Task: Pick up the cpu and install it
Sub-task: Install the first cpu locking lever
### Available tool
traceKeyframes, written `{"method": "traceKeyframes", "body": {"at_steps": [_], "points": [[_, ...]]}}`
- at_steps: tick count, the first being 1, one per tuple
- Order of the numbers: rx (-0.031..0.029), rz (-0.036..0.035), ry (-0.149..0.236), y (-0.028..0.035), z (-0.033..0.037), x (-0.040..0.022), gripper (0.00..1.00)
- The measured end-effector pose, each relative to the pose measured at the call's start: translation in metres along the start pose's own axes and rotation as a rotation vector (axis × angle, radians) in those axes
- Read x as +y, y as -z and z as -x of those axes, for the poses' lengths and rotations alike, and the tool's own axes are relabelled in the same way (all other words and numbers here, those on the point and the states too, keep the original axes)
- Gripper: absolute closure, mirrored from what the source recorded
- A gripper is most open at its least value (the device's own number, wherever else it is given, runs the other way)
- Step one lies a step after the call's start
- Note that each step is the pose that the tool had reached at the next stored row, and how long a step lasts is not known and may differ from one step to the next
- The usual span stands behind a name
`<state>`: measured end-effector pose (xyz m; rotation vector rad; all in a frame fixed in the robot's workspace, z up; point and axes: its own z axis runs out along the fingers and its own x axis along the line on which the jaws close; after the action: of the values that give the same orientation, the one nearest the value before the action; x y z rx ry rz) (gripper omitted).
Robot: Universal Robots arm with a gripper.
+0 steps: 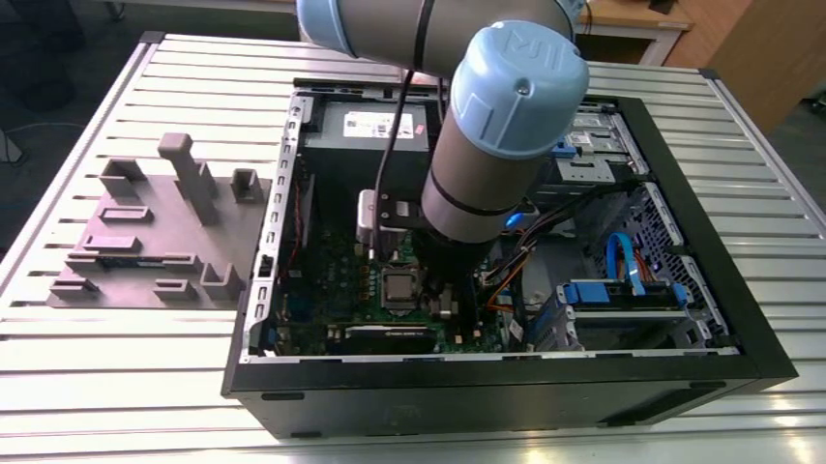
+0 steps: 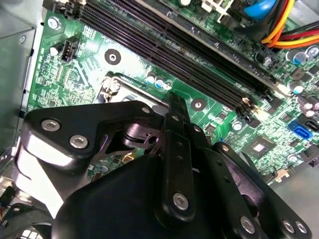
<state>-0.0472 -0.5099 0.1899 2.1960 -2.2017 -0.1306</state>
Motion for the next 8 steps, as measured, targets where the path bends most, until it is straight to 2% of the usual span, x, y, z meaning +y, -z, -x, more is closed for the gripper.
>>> {"method": "traceKeyframes", "body": {"at_steps": [8], "points": [[0.0001,-0.0002,0.002,-0.0013,0.0007,-0.0041,0.9]]}}
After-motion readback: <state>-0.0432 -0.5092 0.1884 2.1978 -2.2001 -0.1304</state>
